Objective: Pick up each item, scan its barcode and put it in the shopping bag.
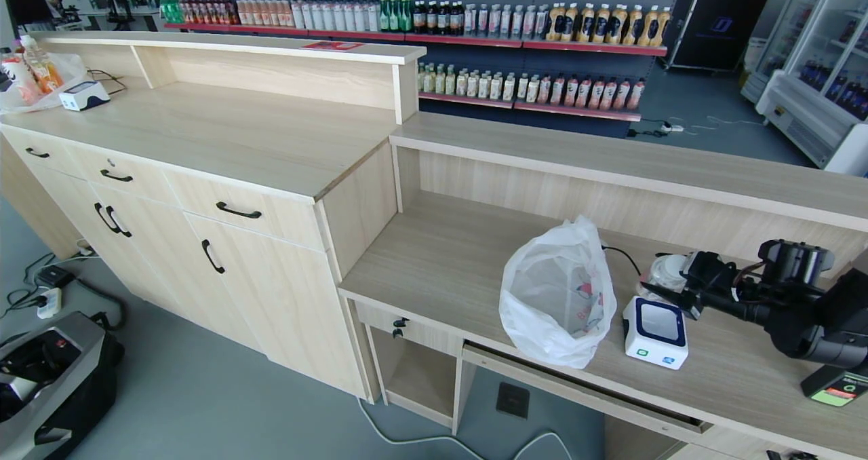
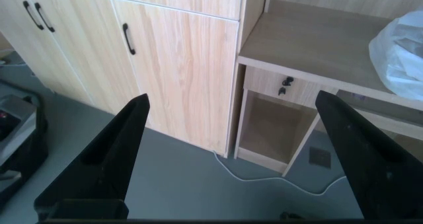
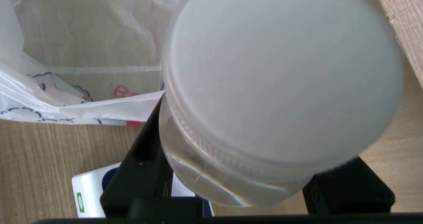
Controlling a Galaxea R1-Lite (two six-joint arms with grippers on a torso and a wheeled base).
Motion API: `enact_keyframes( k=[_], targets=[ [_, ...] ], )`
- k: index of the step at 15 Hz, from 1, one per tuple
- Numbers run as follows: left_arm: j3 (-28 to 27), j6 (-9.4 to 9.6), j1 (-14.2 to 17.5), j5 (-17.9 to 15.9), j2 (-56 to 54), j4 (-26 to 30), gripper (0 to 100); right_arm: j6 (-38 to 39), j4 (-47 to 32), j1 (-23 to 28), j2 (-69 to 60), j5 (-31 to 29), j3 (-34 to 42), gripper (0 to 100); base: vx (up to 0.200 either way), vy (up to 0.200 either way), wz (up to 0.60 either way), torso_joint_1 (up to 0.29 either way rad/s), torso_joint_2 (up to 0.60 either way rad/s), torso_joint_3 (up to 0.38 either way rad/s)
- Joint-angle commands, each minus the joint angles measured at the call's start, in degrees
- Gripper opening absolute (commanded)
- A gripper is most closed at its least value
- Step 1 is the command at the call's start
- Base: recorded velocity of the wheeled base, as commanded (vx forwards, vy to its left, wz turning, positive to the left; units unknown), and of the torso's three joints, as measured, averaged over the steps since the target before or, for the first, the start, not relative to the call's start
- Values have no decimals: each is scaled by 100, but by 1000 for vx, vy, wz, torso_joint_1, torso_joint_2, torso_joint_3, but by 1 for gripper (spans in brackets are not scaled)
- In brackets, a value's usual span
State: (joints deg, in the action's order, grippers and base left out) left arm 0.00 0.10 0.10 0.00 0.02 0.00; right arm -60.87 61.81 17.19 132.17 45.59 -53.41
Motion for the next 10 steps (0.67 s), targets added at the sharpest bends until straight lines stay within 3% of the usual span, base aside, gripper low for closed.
enact_keyframes(
  k=[1, 6, 10],
  targets=[
    [0, -1, -1, 0, -2, 0, 100, -4, -2, 4, 2, 2, -3, 0, 0, 0, 0, 0, 0, 0],
    [0, -1, -1, 0, -2, 0, 100, 110, -2, 13, -104, 2, -29, 0, 0, 0, 0, 0, 0, 0],
    [0, -1, -1, 0, -2, 0, 100, 2659, -116, -102, -1202, -1105, -91, 0, 0, 0, 0, 0, 0, 0]
  ],
)
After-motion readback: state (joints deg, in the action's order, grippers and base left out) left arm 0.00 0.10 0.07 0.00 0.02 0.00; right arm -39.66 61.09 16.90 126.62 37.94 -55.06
